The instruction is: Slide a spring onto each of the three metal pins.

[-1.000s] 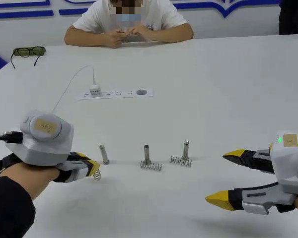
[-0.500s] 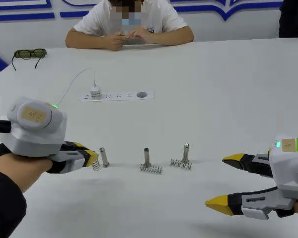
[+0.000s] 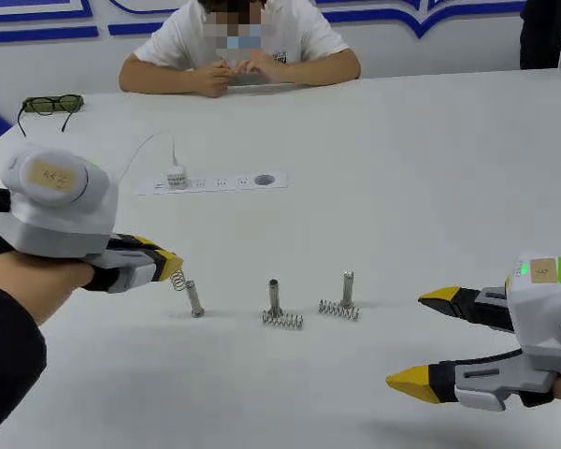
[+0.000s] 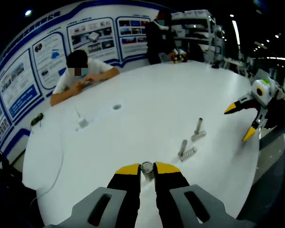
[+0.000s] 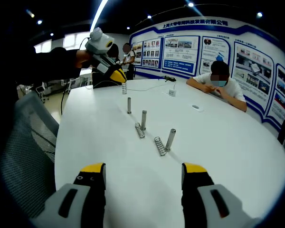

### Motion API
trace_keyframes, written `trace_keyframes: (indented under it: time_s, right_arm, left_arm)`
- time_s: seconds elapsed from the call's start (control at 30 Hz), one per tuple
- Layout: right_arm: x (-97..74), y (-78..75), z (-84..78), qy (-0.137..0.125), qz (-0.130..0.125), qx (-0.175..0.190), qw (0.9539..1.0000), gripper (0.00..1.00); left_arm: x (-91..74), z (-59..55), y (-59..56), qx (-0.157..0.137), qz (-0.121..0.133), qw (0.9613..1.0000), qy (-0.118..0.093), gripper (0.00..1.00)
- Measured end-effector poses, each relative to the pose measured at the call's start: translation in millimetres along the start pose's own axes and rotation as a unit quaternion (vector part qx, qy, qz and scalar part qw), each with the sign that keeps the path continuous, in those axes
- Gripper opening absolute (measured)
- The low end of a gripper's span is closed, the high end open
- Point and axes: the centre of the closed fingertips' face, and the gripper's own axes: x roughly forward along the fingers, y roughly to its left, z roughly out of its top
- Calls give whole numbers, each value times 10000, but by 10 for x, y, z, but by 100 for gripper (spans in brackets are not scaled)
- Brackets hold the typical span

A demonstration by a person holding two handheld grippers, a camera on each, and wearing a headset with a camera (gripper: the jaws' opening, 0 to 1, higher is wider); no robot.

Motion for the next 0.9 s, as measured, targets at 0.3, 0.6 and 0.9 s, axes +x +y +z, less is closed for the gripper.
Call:
trace_keyframes:
  time_s: [0.3,0.6,0.9]
  right_arm:
    - [-16,-26,-2,-33,-53,48,10000,66]
    - [-23,-41,-18,-24,-79,76,9999,66]
    - [-33,-55,-33,-28,-103,106,9999,66]
  left_arm:
    - [103,37,28,22,-22,10000,26,10]
    - [181,-11,34,31,-48,9999,138,10]
    - [224,-46,12,77,-61,9997,233,10]
